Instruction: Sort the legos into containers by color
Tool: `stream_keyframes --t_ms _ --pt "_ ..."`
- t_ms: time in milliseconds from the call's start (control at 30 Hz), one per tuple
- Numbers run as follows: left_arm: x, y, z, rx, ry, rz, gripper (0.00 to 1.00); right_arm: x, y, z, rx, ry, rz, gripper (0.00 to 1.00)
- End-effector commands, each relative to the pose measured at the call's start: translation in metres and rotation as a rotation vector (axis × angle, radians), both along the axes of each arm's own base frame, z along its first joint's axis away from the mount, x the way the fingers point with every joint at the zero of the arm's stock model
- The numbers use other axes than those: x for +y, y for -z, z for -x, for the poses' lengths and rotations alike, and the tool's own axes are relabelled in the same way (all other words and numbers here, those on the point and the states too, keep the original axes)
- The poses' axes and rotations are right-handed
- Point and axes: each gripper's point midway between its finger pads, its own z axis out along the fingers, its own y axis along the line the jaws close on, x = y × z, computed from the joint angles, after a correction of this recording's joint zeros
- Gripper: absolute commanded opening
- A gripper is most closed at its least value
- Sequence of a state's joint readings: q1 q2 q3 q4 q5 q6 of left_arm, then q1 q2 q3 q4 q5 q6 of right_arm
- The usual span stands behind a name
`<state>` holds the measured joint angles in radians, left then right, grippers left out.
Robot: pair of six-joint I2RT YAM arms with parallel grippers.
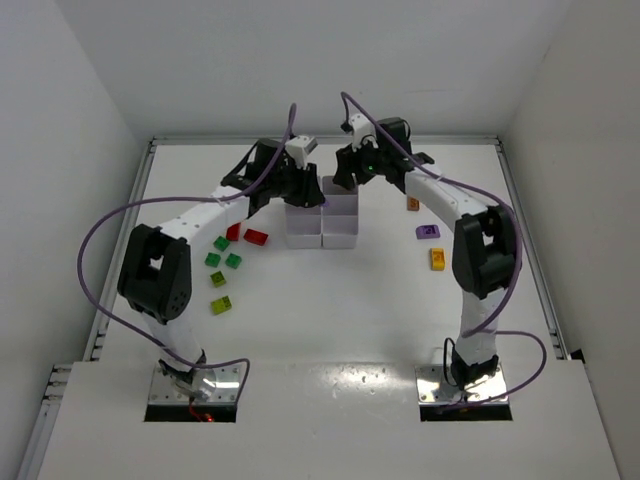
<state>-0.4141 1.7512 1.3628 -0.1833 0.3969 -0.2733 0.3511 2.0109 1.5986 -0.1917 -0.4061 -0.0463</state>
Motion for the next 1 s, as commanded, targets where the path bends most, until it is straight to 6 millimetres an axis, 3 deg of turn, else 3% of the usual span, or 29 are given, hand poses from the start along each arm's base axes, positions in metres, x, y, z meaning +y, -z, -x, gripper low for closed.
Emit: stream_keyframes --t_ms 0,33,133,167,300,400,567,700,867,967 --pt "-0.029 -0.03 -0.006 -0.086 0.047 0.054 0.0 -0.02 -0.078 -0.013 -0.138 0.115 -0.106 0.59" --pt "-0.033 -0.023 -0.005 -0.08 0.042 0.039 0.0 -0.032 -0.093 -0.015 -0.16 0.154 -0.118 0.59" --pt "-0.047 -0.022 -0.009 -0.086 0.046 0.043 0.0 -0.047 -0.097 -0.013 -0.157 0.212 -0.118 0.59" --pt "-0.054 -0.016 -0.009 -0.078 0.053 0.034 0.0 -0.063 -0.091 -0.015 -0.142 0.261 -0.106 0.59" --pt "-0.069 -0.001 -0.01 -0.061 0.033 0.009 0.0 -0.095 -0.078 -0.017 -0.078 0.361 -0.112 0.59" --pt "-0.071 0.01 -0.015 -0.04 -0.008 -0.006 0.0 -0.12 -0.065 -0.019 -0.036 0.428 -0.111 0.59" --pt "-0.065 0.02 -0.033 -0.044 -0.099 -0.039 0.0 -0.14 -0.054 -0.019 0.0 0.477 -0.114 0.59" --pt "-0.065 0.017 -0.044 -0.052 -0.142 -0.036 0.06 -0.157 -0.043 -0.021 0.034 0.517 -0.125 0.6" --pt "-0.07 0.014 -0.047 -0.058 -0.135 -0.011 0.22 -0.16 -0.024 -0.022 0.078 0.521 -0.115 0.6" --pt "-0.076 0.0 -0.038 -0.091 -0.105 0.028 0.54 -0.159 -0.009 -0.021 0.116 0.528 -0.109 0.6"
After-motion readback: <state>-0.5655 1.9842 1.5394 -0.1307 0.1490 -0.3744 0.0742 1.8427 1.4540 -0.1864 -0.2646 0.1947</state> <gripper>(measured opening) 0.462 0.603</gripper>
